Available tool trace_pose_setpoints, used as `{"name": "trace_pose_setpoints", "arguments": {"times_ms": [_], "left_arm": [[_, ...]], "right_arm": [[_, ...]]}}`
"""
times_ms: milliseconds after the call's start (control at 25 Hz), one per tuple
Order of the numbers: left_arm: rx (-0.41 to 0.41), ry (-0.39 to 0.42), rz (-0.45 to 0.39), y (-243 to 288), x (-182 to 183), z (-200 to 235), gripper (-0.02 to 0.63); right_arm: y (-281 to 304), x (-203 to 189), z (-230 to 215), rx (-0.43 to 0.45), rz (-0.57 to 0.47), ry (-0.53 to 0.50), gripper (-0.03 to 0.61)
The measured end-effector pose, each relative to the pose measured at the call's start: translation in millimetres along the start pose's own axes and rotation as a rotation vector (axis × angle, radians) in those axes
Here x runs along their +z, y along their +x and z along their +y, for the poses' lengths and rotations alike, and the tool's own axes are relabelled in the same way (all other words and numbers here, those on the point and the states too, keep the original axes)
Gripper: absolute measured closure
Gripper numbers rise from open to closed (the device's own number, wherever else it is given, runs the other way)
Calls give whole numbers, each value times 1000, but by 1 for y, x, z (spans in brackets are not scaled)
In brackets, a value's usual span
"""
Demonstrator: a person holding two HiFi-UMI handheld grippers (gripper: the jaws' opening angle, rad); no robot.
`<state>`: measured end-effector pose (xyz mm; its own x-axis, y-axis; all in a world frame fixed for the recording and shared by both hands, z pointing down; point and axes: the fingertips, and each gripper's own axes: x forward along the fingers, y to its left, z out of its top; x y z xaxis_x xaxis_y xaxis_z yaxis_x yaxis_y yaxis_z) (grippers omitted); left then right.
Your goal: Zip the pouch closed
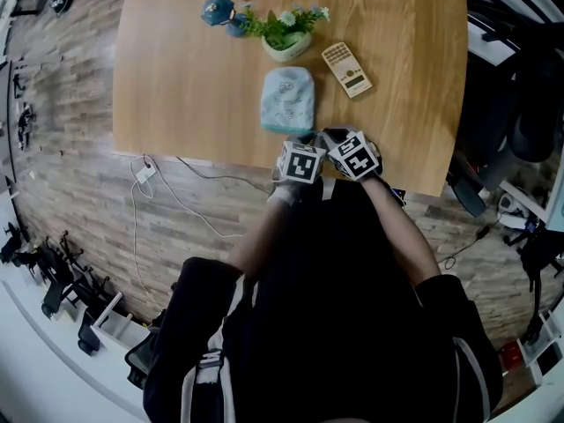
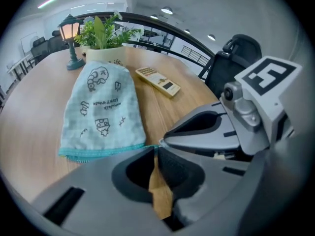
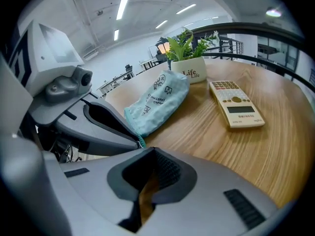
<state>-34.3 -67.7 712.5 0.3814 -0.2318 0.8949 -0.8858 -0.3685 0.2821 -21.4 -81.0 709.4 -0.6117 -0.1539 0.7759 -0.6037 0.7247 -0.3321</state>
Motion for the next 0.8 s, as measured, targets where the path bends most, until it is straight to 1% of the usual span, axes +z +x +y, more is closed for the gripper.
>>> {"name": "trace_pose_setpoints", "arguments": {"times_ms": [200, 280, 360, 440, 560, 640, 800], "left_arm": [[-8, 45, 24, -3, 2, -4, 589], [-36, 34, 24, -3, 4, -5, 589], [-80, 8, 21, -3, 5, -7, 588], [-101, 10, 31, -1, 4, -9, 592], [-65, 42, 39, 0, 1, -11, 592], [-48, 25, 27, 1, 1, -9, 598], [-49, -4, 21, 0, 0, -10, 611]], "right_arm": [[1, 0, 1, -2, -8, -38, 566], [1, 0, 0, -1, -13, -41, 566], [1, 0, 0, 1, -15, -46, 566], [0, 1, 0, 0, -16, -49, 566], [0, 1, 1, 0, -17, -46, 566], [1, 1, 1, 1, -19, -56, 566], [2, 2, 0, -14, -17, -111, 566]]}}
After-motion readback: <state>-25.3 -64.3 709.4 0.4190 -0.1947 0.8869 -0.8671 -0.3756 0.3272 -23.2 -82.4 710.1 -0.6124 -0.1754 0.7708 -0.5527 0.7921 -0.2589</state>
